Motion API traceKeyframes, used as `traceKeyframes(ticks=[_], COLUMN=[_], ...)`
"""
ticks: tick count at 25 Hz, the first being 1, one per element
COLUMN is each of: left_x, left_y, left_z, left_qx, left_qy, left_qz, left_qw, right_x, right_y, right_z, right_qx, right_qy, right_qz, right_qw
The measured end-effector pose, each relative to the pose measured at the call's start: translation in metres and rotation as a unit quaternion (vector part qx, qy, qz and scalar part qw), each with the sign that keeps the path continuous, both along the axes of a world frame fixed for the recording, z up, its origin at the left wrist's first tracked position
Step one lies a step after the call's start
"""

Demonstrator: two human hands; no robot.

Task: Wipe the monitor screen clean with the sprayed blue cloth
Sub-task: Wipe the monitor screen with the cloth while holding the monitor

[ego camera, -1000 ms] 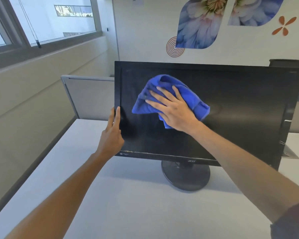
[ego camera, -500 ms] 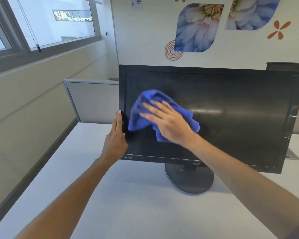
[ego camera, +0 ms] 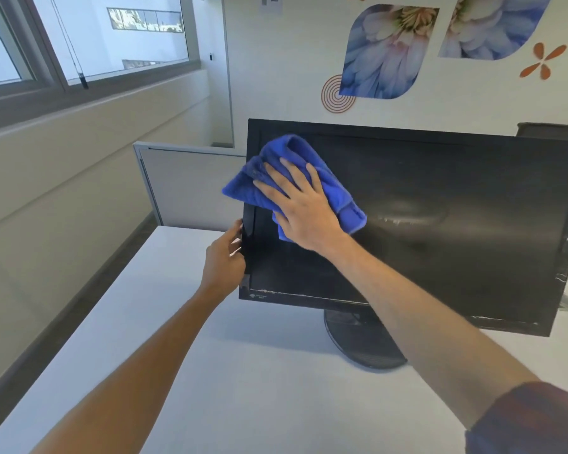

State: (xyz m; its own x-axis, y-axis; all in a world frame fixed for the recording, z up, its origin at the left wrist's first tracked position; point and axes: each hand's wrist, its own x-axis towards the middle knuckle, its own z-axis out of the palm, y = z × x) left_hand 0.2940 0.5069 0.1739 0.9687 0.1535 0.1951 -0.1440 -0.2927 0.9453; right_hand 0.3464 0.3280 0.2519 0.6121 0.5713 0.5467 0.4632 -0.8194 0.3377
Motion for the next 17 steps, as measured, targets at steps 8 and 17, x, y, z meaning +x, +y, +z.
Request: traceKeyframes(ticks=[8, 17], left_x=[-0.009, -0.016], left_y=[0.003, -0.011], left_z=[-0.003, 0.012], left_qx=[-0.030, 0.188], left_qy=[-0.028, -0.121], left_qz=[-0.005, 0.025], left_qw=[0.999, 0.975], right_x=[-0.059, -0.084], right_y=[-0.003, -0.034], right_z=[-0.107, -0.090], right_qx=[-0.055, -0.072], right_qy=[0.077, 0.110], right_qz=[0.029, 0.074], right_qw=[0.995, 0.989])
